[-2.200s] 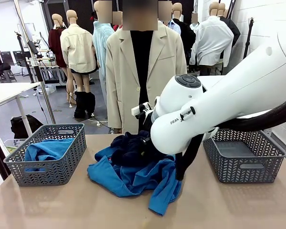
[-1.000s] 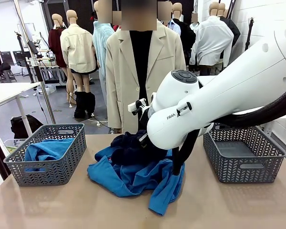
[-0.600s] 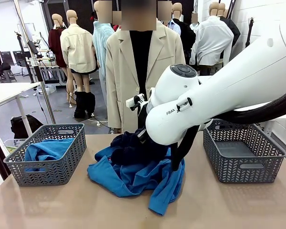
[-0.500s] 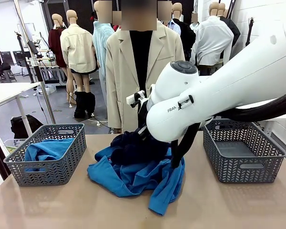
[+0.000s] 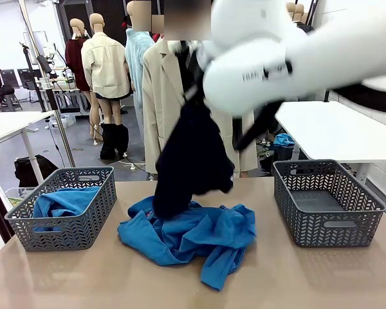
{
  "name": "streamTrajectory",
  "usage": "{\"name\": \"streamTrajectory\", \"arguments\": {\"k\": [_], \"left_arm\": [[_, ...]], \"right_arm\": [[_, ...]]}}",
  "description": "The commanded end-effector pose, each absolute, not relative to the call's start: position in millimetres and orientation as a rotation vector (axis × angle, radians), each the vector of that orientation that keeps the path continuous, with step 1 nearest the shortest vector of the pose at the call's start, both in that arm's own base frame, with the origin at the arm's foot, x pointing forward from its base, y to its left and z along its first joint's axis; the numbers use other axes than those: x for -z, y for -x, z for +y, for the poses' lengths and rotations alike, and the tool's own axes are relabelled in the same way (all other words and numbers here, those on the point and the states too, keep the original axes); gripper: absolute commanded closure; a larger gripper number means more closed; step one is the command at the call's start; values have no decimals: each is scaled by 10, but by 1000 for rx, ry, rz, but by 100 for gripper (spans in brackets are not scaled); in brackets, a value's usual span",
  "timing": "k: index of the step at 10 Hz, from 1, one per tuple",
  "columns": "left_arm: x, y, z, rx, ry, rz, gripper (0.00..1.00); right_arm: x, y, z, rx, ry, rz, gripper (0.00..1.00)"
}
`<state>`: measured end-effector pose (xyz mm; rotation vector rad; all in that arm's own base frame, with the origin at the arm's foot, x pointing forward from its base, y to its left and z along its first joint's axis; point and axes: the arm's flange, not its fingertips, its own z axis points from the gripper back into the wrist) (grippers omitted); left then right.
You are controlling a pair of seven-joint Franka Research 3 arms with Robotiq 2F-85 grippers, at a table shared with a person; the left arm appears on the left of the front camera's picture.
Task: Sort the tops and bottoms.
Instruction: Lift clothes from the center of the table with your right hand, then sort the clothes according to human instructions.
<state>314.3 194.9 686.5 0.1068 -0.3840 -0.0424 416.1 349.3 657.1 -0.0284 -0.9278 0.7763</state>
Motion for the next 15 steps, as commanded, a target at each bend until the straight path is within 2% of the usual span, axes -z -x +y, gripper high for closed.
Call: {"name": "streamTrajectory", "arguments": {"k": [1,3,5,6,7,15], "left_arm": [[-6882,-3148,1952,38,-99,-388,0],[-6882,-3148,1952,38,-99,-388,0],[-6882,-3148,1952,38,-99,-388,0],[-6882,-3148,1952,38,-99,-388,0],[-6882,-3148,1952,38,-99,-388,0],[-6882,-3148,1952,38,-99,-388,0]], "right_arm": [[-7153,-4285,3959,-729,121,-1019,100],[-7780,-4233,4048,-675,166,-1092,100],[-8130,-4171,4070,-621,165,-1086,100],[-8105,-4175,4024,-601,224,-996,100],[-8061,-4089,3816,-669,147,-1096,100],[-8061,-4089,3816,-669,147,-1096,100]]}}
